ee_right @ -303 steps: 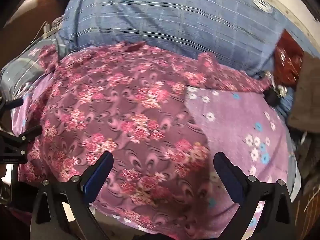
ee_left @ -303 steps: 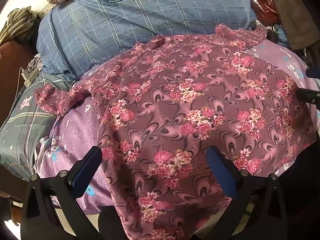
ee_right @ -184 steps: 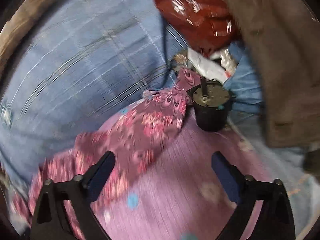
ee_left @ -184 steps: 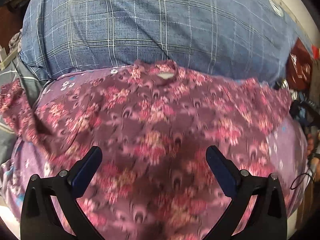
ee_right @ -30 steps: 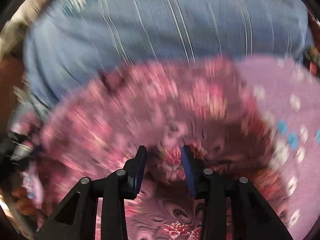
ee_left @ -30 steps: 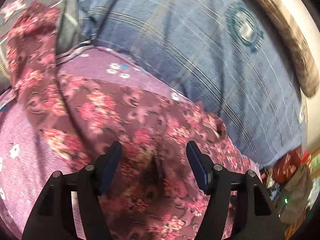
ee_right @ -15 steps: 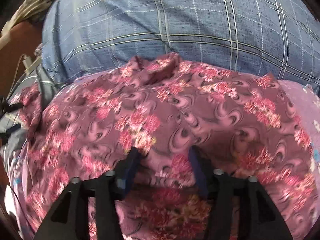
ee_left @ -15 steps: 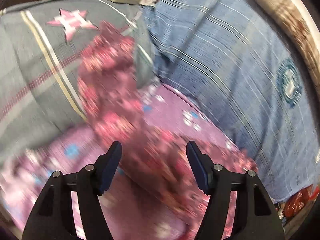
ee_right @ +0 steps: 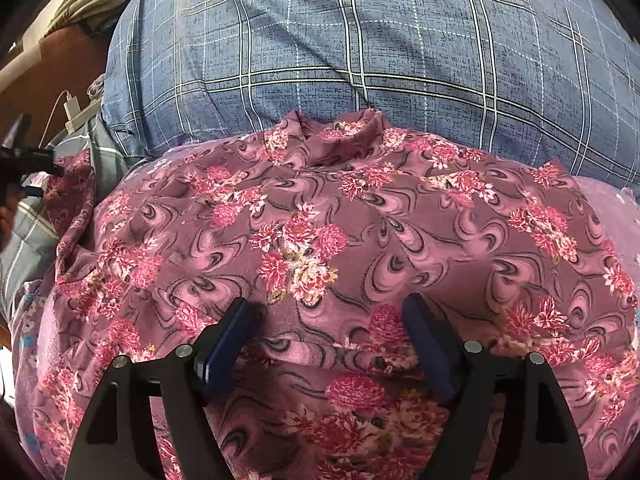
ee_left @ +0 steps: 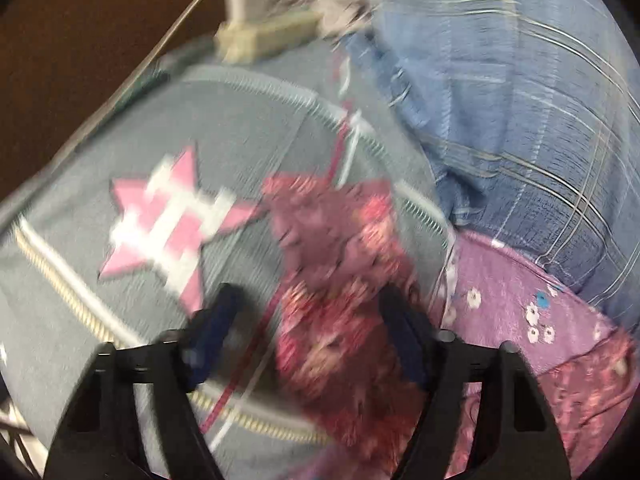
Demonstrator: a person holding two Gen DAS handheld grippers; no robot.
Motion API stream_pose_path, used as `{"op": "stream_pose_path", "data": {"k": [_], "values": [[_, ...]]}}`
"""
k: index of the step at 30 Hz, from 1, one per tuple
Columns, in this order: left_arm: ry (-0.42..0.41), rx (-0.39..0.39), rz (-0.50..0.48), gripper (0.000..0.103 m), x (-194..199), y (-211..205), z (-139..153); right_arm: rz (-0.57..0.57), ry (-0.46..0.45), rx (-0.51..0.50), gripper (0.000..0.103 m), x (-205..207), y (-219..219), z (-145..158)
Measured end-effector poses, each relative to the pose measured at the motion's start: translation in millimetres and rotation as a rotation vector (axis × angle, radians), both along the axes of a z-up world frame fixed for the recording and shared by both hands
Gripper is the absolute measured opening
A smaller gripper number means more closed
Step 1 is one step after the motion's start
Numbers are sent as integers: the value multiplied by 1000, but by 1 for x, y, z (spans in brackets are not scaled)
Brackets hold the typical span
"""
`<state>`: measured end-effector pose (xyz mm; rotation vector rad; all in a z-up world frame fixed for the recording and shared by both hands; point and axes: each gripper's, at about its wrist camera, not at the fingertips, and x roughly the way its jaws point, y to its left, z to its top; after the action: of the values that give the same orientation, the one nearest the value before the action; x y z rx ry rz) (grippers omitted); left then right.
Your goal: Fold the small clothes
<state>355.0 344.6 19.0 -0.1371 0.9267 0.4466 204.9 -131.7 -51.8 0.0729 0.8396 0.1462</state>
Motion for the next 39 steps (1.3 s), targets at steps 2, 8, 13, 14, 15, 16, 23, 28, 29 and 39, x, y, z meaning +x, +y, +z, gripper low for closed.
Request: {"op": "stream_pose_path", "data": {"k": [2,8,13,14,15,16,23,28,29,39], "values": [[16,-59,-68,7,6,-9,-3,1,-2,0,82,-1,0,0],[-110,-139,-221,7,-16,-48,35,4,-6,25,83,-2,-3,1],[-179,-197,-381,7,-33,-107,78,-2,-9,33,83,-2,-4,2],[-192,-222,-425,7,-37,-122,86,-2,-9,36,83,-2,-5,3],[-202,-246,-466,7,-40,-137,93,-2,-10,40,83,-2,-5,3],[-208,-263,-500,7,-41,-150,98,-1,-11,46,83,-2,-6,4],[-104,-391,-693,8,-40,-265,60,0,-16,79,83,-3,-9,6],[76,-507,-627,9,-32,-302,-9,1,-20,105,83,-4,-12,6],[83,-505,-613,11,-37,-305,-14,2,-21,111,83,-4,-13,6],[-169,-695,-231,80,-138,-212,-34,7,-22,163,85,-7,-17,6]]}}
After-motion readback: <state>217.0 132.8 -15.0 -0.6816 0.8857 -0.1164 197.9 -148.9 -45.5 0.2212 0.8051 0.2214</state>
